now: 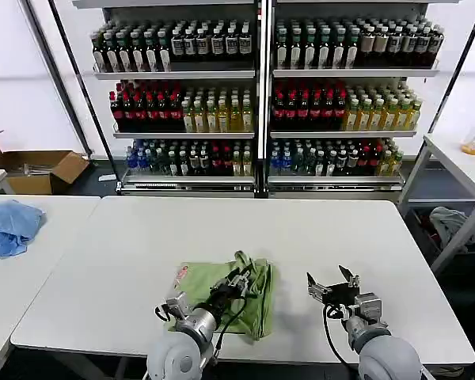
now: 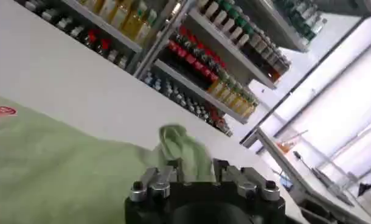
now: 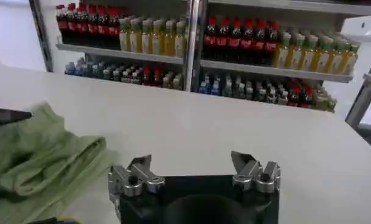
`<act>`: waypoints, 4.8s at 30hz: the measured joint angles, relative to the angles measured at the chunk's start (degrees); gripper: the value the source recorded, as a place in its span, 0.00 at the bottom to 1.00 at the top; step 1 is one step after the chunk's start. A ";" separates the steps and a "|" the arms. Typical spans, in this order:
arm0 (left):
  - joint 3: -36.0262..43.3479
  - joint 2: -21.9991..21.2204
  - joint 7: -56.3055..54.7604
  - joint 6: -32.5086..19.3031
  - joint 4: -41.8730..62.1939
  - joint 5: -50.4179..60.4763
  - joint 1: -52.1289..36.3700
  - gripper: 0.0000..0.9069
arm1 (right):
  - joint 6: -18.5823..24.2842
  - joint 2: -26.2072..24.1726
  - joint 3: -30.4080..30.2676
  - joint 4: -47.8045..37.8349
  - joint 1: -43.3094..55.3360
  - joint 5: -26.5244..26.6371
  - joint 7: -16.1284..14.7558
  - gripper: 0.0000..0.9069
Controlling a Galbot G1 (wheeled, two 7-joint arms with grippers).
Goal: Fold and organize the clothes.
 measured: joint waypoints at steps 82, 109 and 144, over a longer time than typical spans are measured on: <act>-28.19 8.46 -0.13 4.09 -6.14 -17.97 4.72 0.03 | 0.56 1.29 1.87 0.69 -0.91 -2.51 -0.77 1.00; -10.60 16.90 4.45 9.57 -6.77 22.69 -0.27 0.03 | 0.94 1.16 2.96 2.63 -1.30 -3.03 -0.94 1.00; 14.75 2.03 -3.55 -9.76 7.75 26.58 -14.55 1.00 | 3.08 2.73 1.22 0.42 2.81 2.24 -2.04 1.00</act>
